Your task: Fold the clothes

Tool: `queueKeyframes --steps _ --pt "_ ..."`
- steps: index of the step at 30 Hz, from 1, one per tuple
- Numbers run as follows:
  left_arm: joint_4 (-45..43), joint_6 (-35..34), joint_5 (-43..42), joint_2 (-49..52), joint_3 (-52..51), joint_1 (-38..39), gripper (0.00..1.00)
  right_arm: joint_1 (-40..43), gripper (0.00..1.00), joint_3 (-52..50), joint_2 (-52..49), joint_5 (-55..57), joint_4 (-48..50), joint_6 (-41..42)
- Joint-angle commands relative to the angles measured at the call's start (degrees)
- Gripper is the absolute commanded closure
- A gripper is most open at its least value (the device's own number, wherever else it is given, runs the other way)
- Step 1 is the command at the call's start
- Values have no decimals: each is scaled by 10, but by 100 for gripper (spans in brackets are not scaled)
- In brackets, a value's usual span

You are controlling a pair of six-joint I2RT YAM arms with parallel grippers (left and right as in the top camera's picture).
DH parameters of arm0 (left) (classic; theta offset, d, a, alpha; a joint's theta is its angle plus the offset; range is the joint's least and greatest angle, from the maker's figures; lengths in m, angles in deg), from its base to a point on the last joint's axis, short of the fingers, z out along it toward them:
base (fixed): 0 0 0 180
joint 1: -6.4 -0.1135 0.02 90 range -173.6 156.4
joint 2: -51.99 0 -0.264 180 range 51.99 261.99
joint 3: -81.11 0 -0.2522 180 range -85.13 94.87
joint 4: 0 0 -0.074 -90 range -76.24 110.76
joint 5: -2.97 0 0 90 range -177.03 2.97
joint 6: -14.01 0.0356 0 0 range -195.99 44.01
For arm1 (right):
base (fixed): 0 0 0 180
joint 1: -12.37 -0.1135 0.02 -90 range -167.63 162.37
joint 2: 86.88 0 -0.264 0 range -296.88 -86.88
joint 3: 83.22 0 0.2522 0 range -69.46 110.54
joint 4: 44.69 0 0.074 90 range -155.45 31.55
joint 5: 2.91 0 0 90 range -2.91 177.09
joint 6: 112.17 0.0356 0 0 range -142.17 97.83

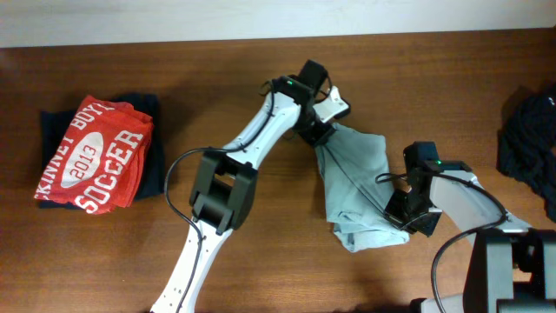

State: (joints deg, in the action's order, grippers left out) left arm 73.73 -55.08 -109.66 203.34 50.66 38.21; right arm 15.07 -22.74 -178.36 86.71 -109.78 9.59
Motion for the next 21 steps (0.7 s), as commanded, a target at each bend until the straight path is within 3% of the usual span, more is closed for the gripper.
queueKeyframes --steps 1,5,10,14,19,21 --pt "18 -10 85 -2 24 -65 89 7 91 -12 21 36 0 -29" --pt "66 -23 81 -19 73 -77 51 7 79 16 47 -28 19 -92" --pt "125 -23 79 -48 134 -79 36 7 67 65 81 -70 19 -103" --pt "182 -23 81 -69 165 -79 39 7 66 95 83 -129 29 -138" --pt "257 -24 79 -106 169 -80 58 7 57 101 78 -200 104 -193" --pt "297 -51 79 -126 169 -78 73 7 58 101 66 -209 152 -186"
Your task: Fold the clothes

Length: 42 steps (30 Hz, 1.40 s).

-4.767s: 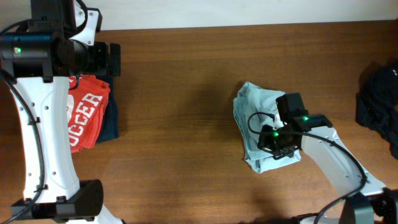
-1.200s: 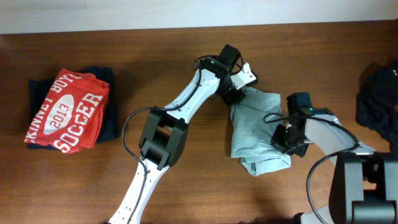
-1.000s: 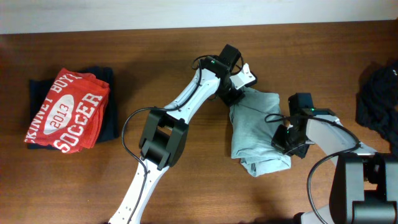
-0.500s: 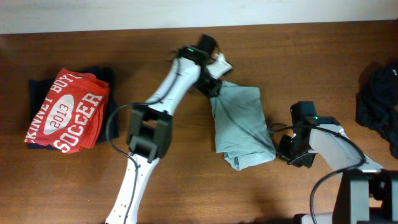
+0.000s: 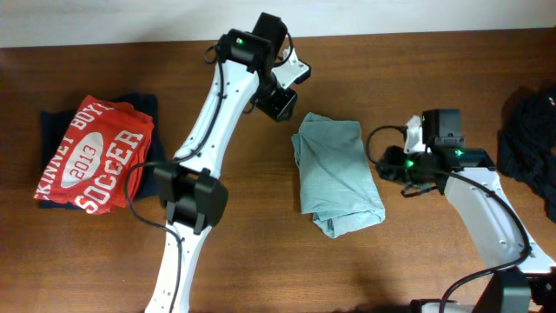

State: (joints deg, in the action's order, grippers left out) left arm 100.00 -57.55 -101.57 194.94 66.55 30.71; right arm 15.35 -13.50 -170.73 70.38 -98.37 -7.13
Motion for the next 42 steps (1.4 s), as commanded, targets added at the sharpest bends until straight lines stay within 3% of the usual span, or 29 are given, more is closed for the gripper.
queueKeyframes --steps 1,6,13,19,28,38,42 --pt "52 -29 -2 -47 10 -2 76 5 58 9 -15 -45 54 -10" --pt "105 -80 43 -75 5 -4 92 5 73 9 -36 -85 138 20" --pt "105 -137 112 -178 -25 15 92 4 74 9 -77 -114 203 85" --pt "92 -157 125 -250 -188 67 87 4 69 9 -107 -136 240 98" --pt "-202 -148 -75 -250 -497 124 78 -22 69 10 -162 -131 276 131" --pt "-346 -148 -146 -249 -635 124 76 -62 78 9 -191 -100 315 130" --pt "-363 -168 -148 -248 -655 123 76 -68 81 9 -204 -79 316 144"
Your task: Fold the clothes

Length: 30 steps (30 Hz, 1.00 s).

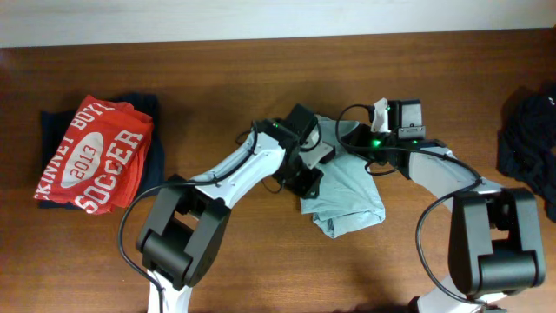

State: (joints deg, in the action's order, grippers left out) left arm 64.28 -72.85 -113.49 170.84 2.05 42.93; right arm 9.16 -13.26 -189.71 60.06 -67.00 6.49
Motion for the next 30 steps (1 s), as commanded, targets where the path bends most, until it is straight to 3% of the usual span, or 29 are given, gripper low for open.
queueKeyframes --steps 1,5,9,14,18,26,30 --pt "-6 -20 -28 -7 -10 0 75 -6 82 7 -18 25 4 8" --pt "13 -85 -7 -5 -10 -7 73 -6 83 7 -34 49 5 31" --pt "14 -105 -16 8 -10 -22 74 -8 86 7 -37 48 5 34" --pt "14 -143 -91 52 -10 -50 81 -19 87 7 -37 49 5 34" --pt "13 -145 -154 75 -10 -72 90 -24 87 7 -37 52 5 34" --pt "14 -145 -250 73 18 -78 95 -24 87 7 -37 61 5 34" --pt "22 -156 -250 60 45 -77 96 -24 87 7 -37 61 5 34"
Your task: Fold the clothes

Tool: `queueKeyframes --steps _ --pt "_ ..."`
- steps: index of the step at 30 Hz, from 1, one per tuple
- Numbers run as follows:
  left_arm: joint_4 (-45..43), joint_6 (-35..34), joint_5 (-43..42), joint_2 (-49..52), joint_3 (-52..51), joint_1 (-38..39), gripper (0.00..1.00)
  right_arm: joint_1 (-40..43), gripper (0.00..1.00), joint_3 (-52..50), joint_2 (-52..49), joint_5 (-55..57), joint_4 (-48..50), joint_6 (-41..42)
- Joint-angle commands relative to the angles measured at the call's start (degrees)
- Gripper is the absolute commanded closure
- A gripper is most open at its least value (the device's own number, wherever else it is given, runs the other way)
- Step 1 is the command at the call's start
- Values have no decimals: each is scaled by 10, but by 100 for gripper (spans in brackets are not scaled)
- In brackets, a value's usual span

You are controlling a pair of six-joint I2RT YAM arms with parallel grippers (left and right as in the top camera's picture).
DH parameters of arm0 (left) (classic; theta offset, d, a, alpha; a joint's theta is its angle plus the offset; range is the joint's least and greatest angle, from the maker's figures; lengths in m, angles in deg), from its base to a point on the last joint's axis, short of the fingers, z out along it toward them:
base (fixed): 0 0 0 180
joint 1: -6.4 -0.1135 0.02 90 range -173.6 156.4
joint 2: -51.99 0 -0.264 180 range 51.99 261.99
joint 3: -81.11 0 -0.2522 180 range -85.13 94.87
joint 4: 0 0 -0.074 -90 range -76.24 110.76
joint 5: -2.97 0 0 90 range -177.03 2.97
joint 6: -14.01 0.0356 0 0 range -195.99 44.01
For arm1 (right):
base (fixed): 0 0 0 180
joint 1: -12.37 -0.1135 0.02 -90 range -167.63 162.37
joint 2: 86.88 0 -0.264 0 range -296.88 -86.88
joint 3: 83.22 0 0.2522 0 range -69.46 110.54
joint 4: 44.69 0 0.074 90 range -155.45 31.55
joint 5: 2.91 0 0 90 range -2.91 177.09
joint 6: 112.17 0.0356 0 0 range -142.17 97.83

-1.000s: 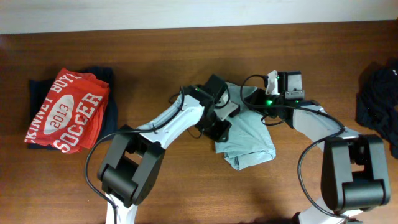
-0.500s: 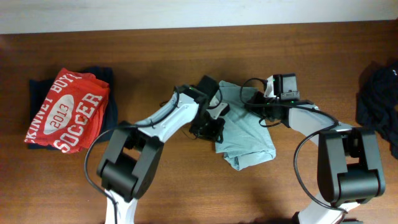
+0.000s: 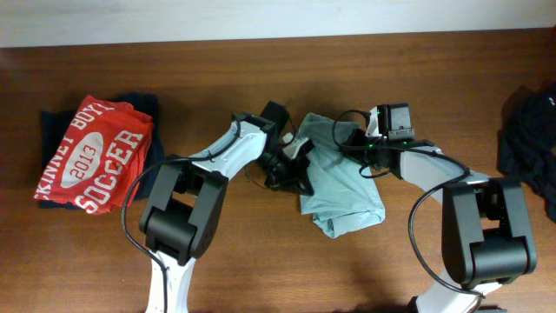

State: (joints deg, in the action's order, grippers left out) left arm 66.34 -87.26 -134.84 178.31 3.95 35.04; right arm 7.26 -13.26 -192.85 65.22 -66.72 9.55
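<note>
A light grey-green garment lies folded into a rough rectangle in the middle of the table. My left gripper is down at its left edge, its dark fingers touching the cloth. My right gripper rests on the garment's upper part, close to the top edge. The overhead view does not show how far either pair of jaws is spread, or whether cloth is pinched between them.
A folded red soccer shirt lies on a navy garment at the far left. A dark pile of clothes sits at the right edge. A pale wall strip runs along the table's back edge.
My left gripper has shifted left, from on the garment's left part to its left edge. The right gripper is a little further left on the top part. The garment keeps its place.
At first both grippers held the garment, left at its top and right at its lower right corner. Then it lay folded with both grippers off it and apart. Later both were down on its upper half, and now they sit at its left edge and top.
</note>
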Motion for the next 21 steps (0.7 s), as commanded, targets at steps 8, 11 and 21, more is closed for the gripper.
queueKeyframes --steps 8,11,21 --pt "-9 -74 10 2 24 24 95 -6 88 7 -6 11 9 36" --pt "-10 -81 -3 25 24 31 95 -7 88 7 -6 32 13 49" --pt "20 -84 -40 64 24 32 96 -4 90 7 -38 125 120 91"
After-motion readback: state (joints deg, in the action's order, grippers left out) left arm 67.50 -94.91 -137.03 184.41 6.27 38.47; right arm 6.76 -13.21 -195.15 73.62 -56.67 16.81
